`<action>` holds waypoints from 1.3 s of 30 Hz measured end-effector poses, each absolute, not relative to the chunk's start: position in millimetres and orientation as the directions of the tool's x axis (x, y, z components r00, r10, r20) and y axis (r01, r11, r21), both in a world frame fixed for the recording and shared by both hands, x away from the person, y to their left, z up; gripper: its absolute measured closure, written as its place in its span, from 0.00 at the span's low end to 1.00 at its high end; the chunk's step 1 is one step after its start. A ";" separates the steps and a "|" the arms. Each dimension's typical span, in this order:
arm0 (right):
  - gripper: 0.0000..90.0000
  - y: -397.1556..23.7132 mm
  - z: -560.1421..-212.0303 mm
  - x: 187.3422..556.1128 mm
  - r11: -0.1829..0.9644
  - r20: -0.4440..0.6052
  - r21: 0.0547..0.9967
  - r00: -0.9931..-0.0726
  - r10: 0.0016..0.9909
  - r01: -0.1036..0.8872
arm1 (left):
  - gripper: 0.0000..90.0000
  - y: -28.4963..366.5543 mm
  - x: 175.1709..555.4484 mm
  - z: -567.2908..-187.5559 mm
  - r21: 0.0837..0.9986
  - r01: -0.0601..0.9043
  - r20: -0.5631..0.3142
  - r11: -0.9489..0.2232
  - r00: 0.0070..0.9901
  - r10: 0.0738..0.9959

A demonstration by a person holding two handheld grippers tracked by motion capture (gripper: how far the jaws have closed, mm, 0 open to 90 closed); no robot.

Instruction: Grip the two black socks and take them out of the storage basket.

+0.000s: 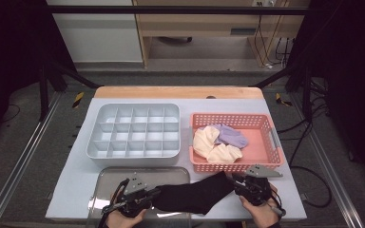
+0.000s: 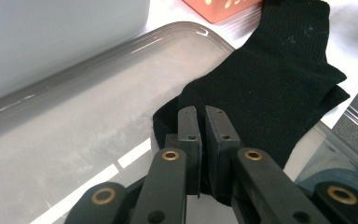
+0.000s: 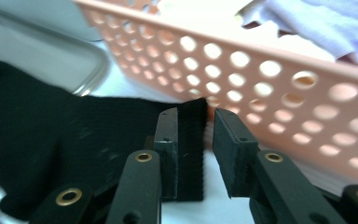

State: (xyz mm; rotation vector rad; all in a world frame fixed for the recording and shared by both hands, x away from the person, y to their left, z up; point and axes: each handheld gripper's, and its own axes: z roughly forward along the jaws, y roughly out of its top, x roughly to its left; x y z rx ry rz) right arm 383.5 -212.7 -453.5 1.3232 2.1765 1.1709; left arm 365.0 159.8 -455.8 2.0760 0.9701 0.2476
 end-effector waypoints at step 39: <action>0.90 -140.7 -466.2 358.1 0.419 0.261 0.658 -0.711 0.653 0.626 | 0.94 158.8 364.1 -454.6 0.749 0.543 -0.137 -0.380 0.688 0.713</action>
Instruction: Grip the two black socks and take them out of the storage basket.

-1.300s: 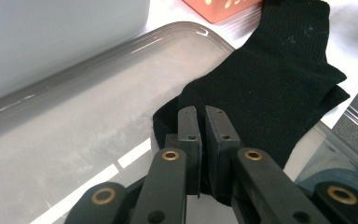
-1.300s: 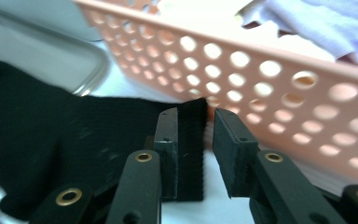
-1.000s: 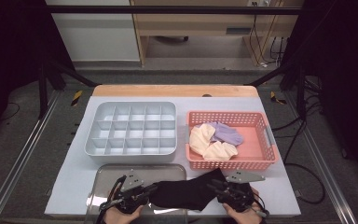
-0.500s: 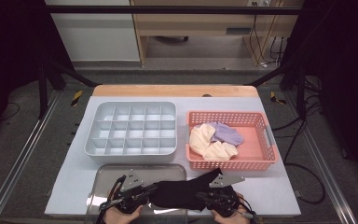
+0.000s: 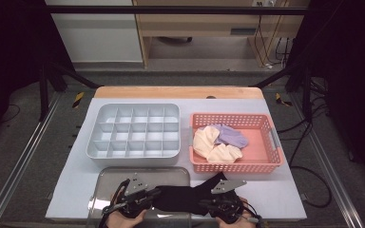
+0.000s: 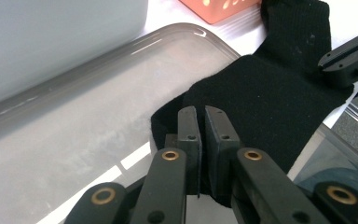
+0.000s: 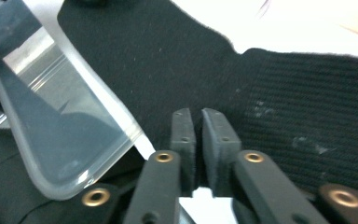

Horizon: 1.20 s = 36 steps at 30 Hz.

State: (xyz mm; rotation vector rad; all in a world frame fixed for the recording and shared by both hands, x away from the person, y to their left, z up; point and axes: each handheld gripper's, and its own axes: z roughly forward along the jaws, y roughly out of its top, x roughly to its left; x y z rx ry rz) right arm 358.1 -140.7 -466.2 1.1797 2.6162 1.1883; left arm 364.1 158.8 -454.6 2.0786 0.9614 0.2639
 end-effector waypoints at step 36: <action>0.98 -205.9 -465.4 391.8 0.264 0.130 0.699 -0.481 0.867 0.665 | 0.96 150.8 367.0 -459.4 0.743 0.520 -0.063 -0.420 0.680 0.730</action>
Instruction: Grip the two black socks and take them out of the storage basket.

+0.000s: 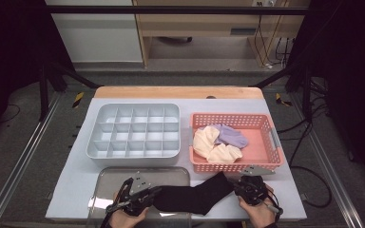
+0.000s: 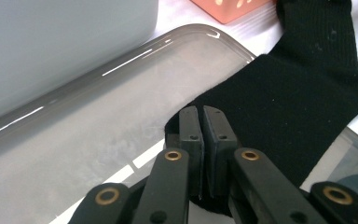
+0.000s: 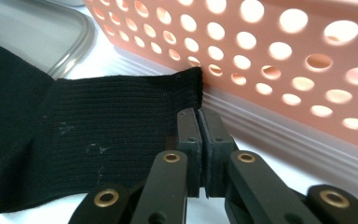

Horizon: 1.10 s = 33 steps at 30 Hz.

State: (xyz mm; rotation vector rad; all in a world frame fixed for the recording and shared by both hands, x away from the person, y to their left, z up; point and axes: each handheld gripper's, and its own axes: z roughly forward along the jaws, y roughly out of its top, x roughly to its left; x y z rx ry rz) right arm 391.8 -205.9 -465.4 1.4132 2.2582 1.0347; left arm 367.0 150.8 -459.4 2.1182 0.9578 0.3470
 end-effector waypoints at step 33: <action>0.91 -211.3 -476.2 390.0 0.217 0.240 0.670 -0.483 0.842 0.710 | 0.91 162.0 374.8 -470.2 0.693 0.620 -0.165 -0.369 0.634 0.755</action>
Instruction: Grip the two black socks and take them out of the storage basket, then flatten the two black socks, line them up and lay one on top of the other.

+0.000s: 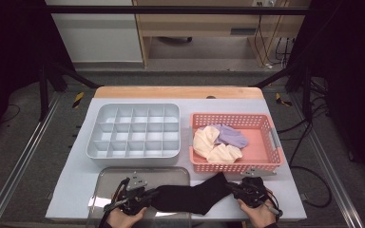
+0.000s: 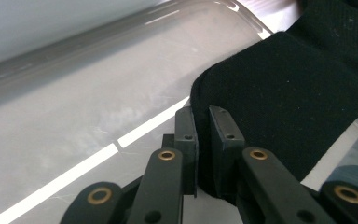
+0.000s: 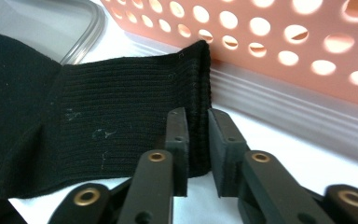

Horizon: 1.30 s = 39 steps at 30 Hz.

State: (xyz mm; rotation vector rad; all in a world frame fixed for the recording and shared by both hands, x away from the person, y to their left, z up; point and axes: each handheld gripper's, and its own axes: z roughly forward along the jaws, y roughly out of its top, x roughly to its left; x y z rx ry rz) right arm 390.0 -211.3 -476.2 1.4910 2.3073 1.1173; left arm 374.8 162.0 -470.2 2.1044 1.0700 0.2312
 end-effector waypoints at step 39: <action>0.55 -212.3 -463.1 377.1 0.160 0.170 0.792 -0.465 0.869 0.589 | 0.88 120.2 376.9 -425.0 0.824 0.454 -0.102 -0.339 0.707 0.700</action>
